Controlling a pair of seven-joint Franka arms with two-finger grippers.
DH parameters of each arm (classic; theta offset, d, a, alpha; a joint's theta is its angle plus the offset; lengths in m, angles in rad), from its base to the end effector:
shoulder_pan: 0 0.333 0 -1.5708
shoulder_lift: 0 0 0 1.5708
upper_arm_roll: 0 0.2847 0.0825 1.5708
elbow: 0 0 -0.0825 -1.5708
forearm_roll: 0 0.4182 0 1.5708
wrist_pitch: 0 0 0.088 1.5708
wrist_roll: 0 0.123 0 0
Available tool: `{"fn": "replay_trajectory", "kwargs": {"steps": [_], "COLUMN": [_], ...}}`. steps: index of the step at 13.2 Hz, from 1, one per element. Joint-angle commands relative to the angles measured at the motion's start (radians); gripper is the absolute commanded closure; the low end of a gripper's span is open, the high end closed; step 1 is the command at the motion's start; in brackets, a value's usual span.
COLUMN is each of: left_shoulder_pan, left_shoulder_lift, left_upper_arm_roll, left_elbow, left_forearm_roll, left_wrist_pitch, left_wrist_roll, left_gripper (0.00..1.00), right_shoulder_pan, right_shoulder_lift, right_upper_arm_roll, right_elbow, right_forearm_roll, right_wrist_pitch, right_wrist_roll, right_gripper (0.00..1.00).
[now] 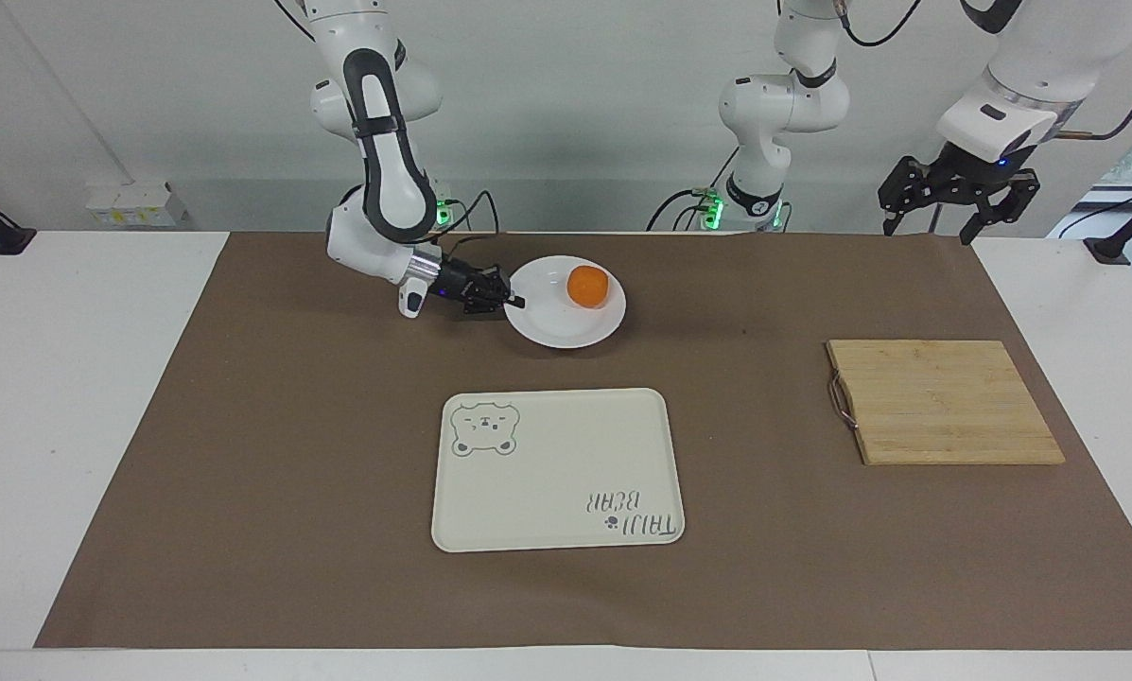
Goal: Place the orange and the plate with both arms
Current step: 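Slide the plate with the right gripper onto the bear tray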
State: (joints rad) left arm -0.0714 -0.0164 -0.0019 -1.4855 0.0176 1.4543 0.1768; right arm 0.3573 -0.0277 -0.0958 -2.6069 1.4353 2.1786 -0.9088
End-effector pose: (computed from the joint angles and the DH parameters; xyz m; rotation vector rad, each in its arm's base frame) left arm 0.5703 -0.0395 0.6193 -3.1007 0.3868 0.0245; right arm 0.4095 0.1621 0.1860 -2.1412 -0.0275 -0.0050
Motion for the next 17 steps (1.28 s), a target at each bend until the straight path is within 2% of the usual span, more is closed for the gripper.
{"fn": "replay_trajectory", "kwargs": {"steps": [1, 7, 12, 14, 17], "left_shoulder_pan": [0.01, 0.01, 0.01, 0.01, 0.01], "left_shoulder_lift": [-0.013, -0.013, -0.013, -0.013, -0.013], "left_upper_arm_roll": [-0.009, -0.009, -0.009, -0.009, -0.009], "left_elbow": [-0.002, -0.002, -0.002, -0.002, -0.002], "left_forearm_roll": [0.01, 0.01, 0.01, 0.01, 0.01], "left_wrist_pitch": [-0.005, -0.005, -0.005, -0.005, -0.005], "left_wrist_roll": [-0.011, -0.011, -0.011, -0.011, -0.011], "left_gripper": [0.0, 0.0, 0.0, 0.0, 0.0], "right_shoulder_pan": [-0.034, -0.041, -0.124, -0.144, -0.146], "right_shoulder_lift": [0.023, 0.138, 0.261, 0.297, 0.405], "right_upper_arm_roll": [0.005, 0.002, 0.002, 0.002, 0.002], "right_elbow": [0.06, 0.247, 0.473, 0.562, 0.706], "right_forearm_roll": [0.031, -0.012, -0.142, -0.159, -0.156], "right_wrist_pitch": [-0.036, -0.04, -0.102, -0.1, -0.082], "right_wrist_roll": [0.04, 0.249, 0.425, 0.455, 0.47], "right_gripper": [1.0, 1.0, 1.0, 1.0, 1.0]}}
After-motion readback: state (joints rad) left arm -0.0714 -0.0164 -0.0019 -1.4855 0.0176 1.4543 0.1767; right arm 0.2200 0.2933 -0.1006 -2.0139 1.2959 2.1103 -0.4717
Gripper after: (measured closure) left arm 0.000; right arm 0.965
